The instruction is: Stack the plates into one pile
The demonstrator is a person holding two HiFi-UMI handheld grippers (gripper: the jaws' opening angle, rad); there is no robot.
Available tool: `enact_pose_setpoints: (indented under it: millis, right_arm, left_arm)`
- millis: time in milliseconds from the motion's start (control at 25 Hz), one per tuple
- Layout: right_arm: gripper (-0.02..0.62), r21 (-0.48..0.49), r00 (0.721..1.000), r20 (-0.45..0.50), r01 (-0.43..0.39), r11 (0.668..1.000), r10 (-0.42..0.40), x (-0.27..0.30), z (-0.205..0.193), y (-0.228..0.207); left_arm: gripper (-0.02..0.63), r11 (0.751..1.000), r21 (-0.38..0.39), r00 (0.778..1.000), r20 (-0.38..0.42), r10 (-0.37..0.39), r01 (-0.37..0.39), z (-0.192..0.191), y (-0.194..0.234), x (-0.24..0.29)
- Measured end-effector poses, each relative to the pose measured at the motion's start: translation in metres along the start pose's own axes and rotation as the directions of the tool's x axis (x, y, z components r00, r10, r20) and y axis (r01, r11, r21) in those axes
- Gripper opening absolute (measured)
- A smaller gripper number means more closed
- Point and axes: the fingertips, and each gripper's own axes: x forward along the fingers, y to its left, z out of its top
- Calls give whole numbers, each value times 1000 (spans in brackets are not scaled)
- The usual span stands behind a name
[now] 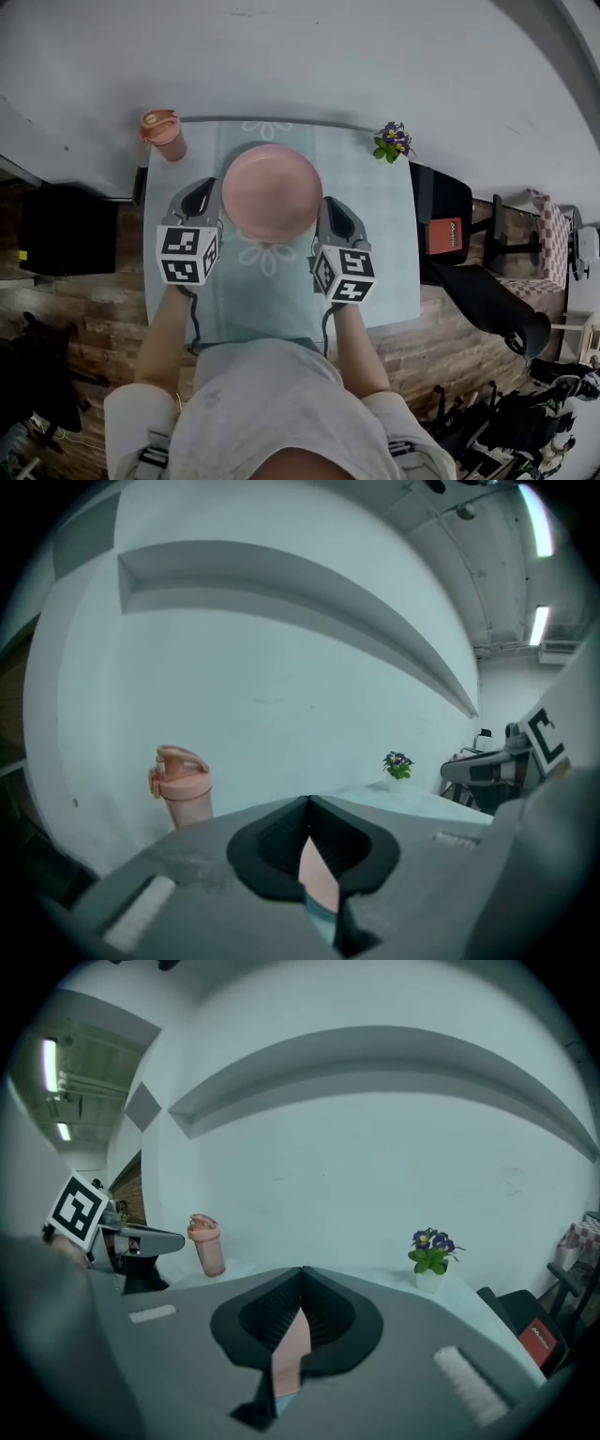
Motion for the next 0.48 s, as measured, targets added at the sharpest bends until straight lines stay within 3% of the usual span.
enact_pose_setpoints:
  millis: [200,480]
  right_arm:
    - [0,-6,994,95,-46,999,46,-30,28,4]
    - [0,-48,979,184,-75,996,83,-74,61,-4]
  left_arm:
    - [6,997,52,990,132,49,-57,32,-19,-40]
    - [6,995,12,959,269,93,-100,68,-44,-88]
